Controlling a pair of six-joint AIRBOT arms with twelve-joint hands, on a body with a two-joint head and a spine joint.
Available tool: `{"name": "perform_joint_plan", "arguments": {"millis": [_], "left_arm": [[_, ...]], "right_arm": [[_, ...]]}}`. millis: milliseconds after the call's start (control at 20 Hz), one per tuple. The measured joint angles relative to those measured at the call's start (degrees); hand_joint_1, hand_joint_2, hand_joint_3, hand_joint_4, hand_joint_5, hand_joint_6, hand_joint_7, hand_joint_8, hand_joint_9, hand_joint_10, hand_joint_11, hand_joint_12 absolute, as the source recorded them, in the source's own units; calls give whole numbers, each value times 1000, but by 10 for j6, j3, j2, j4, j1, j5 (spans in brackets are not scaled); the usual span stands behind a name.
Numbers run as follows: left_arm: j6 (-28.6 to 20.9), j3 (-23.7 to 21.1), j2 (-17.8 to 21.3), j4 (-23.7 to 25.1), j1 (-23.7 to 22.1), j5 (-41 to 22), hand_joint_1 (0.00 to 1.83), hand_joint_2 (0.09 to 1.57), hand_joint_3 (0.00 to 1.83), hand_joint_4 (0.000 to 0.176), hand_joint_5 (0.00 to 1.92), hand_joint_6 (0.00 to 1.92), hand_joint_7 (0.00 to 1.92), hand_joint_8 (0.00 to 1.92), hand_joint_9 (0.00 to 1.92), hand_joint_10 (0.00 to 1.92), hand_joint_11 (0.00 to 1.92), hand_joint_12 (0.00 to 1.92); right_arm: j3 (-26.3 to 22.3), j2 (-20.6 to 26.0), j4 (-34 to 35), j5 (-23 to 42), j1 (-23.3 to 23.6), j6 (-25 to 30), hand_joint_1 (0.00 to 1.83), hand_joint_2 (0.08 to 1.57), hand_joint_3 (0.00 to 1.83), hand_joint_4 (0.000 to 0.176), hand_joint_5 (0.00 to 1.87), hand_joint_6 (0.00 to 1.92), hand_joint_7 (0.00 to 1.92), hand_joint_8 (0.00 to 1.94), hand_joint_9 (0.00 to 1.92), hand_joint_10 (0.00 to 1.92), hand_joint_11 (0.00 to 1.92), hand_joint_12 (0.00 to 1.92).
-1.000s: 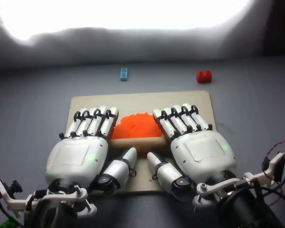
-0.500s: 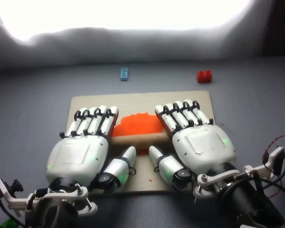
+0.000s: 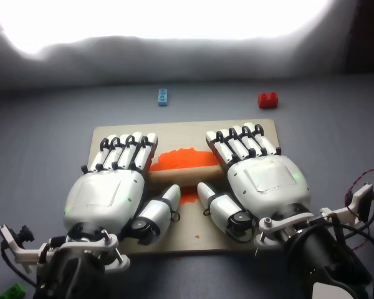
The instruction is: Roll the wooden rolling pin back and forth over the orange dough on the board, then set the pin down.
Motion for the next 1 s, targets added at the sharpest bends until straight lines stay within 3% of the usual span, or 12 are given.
{"name": "perform_joint_plan", "arguments": {"millis": [1000], "left_arm": [[-15,56,-15,-15,-18,28,0,1470,9,0,6,2,0,0,0,0,0,0]], "right_arm": [[24,-7,21,21,18,6,0,1471,8,0,0,0,0,0,0,0,0,0]]}}
